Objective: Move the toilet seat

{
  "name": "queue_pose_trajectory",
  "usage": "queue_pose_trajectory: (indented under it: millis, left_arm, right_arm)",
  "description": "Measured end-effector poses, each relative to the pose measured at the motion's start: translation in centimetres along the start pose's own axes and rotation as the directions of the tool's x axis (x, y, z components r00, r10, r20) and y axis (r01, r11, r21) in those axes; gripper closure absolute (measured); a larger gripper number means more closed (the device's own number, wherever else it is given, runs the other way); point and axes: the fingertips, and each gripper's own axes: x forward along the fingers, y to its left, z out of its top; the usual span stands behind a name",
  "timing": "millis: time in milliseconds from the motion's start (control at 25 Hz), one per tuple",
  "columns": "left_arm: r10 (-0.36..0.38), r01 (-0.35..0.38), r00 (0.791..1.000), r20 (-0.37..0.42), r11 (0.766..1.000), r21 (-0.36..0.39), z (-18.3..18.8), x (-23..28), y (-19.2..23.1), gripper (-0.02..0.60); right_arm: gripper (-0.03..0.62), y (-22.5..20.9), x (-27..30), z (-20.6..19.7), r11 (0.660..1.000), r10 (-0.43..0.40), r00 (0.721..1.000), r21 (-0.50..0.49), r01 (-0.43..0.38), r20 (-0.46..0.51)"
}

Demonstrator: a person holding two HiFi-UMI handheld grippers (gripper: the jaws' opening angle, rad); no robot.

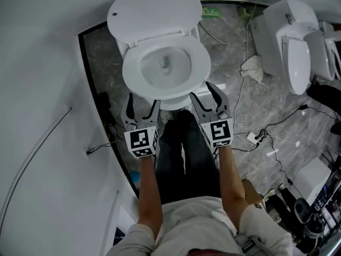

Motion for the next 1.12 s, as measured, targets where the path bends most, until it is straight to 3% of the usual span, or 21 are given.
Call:
queue_pose_trajectory:
  millis: [1120]
  left_arm:
    - [0.047, -0.047, 0.994, 0.103, 0.999, 0.002, 8.4, 3.8, 2.9, 0.199]
  right_arm:
    - [0.372, -2.7, 4.1, 8.2, 1.0, -0.001, 0.993, 0.015, 0.0, 0.115]
